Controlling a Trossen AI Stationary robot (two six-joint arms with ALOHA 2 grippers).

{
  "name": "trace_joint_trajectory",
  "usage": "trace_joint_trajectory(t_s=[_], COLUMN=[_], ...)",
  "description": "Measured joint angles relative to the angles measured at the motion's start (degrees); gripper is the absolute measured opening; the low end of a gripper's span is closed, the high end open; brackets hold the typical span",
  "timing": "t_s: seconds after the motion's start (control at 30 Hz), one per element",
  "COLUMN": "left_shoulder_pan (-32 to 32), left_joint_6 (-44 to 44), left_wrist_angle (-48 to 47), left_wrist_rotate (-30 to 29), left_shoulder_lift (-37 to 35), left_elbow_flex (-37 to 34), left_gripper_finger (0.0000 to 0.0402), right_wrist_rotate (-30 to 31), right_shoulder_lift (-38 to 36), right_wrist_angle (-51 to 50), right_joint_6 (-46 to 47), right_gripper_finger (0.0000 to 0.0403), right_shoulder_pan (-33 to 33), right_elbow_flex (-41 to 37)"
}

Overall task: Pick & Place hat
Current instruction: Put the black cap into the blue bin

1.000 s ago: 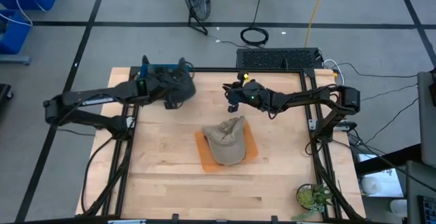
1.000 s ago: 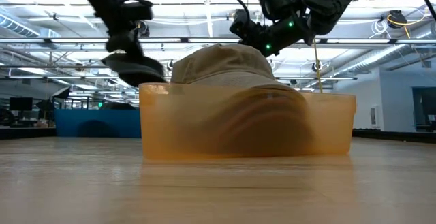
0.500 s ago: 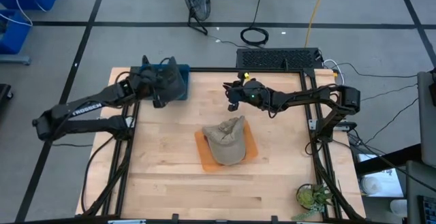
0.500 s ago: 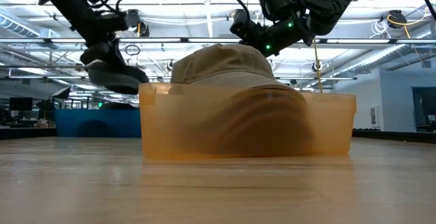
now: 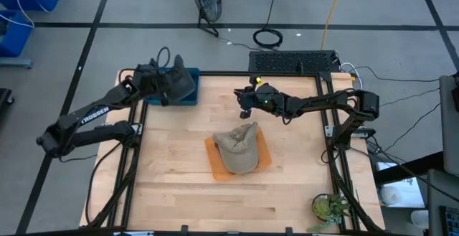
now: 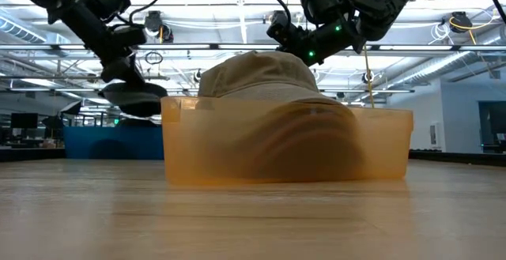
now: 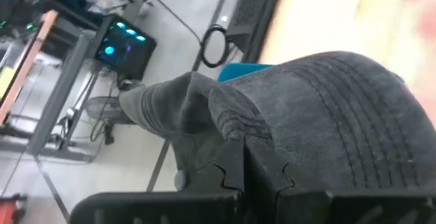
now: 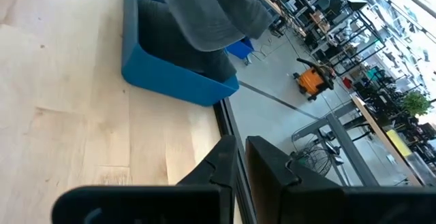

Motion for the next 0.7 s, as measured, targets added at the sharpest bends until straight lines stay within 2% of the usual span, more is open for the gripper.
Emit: trace_joint_trajectory(t_s=[0.17,0.43,0.7], left_shoulder_pan=[1.9,1.4,-0.9], left_joint_6=[-0.5,-5.3,-12.6], left_wrist_angle=[2.0,3.6,4.5], left_wrist_rotate=[2.3,3.5,3.5], left_shoulder_lift=[0.0,0.0,0.0], left_elbow_flex=[-1.6,-2.0,-2.0], left_gripper_finger=[0.0017,0.0007,0.0075], right_wrist_rotate=[0.0,0.0,-0.1], right_shoulder_lift=[0.0,0.0,0.0], right_wrist_angle=[-0.1,0.0,0.5], right_joint_6=[0.1,-0.1,-1.3], right_gripper_finger=[0.0020,0.0020,0.0020], right_shoulder_pan=[0.0,0.0,0.0], right_elbow_flex=[0.0,0.0,0.0])
